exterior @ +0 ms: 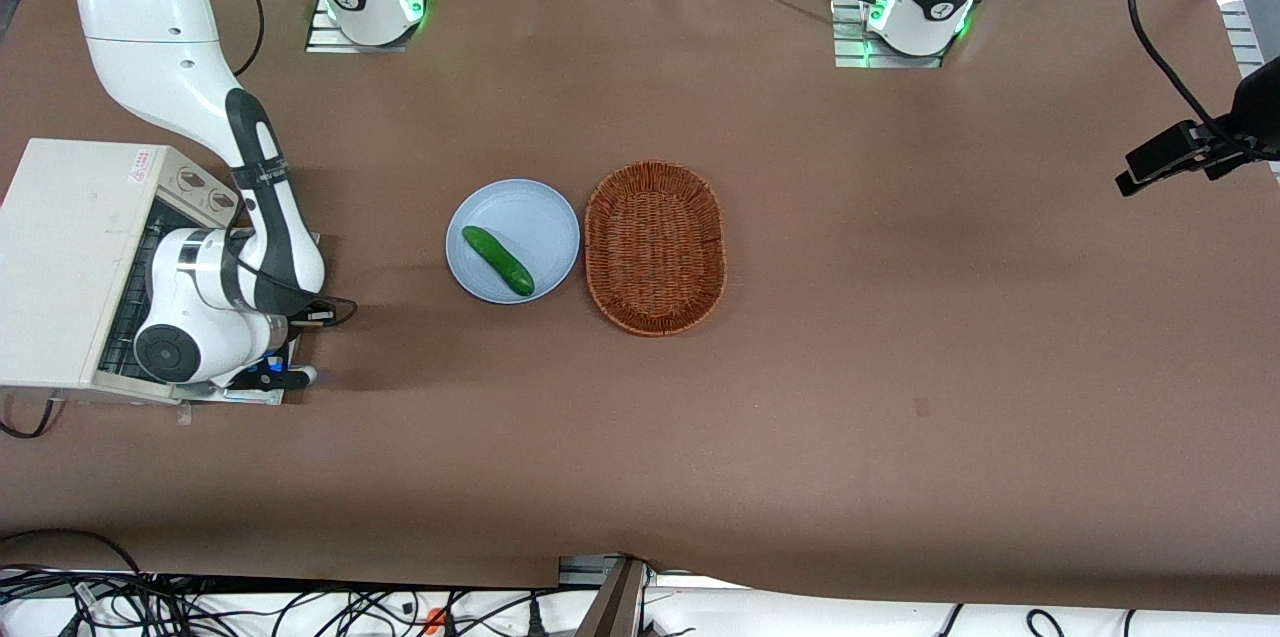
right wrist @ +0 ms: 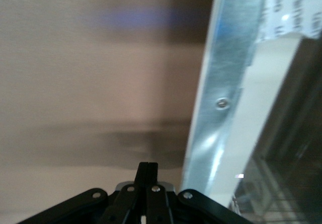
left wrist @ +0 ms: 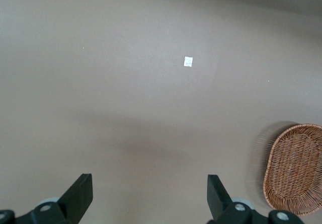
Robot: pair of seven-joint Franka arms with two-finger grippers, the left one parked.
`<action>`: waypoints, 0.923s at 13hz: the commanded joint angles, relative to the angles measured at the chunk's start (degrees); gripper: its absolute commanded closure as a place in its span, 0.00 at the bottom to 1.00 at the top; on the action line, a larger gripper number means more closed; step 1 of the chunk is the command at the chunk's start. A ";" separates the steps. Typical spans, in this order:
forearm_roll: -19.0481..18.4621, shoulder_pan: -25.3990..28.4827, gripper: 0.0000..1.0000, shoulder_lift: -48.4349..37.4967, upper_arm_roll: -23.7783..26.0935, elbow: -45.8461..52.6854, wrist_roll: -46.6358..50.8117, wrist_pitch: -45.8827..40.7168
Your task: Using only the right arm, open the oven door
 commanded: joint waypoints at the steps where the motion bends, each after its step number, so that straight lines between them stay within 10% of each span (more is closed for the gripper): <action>1: 4.82 1.05 1.00 -0.59 -0.09 1.21 3.98 -2.86; 5: 5.55 0.97 1.00 -1.20 -0.18 6.22 3.74 -9.63; 10: 4.49 0.44 0.02 -7.43 -0.88 7.11 -6.12 -11.22; 12: 4.66 0.26 0.00 -10.07 -1.06 7.11 -7.70 -14.46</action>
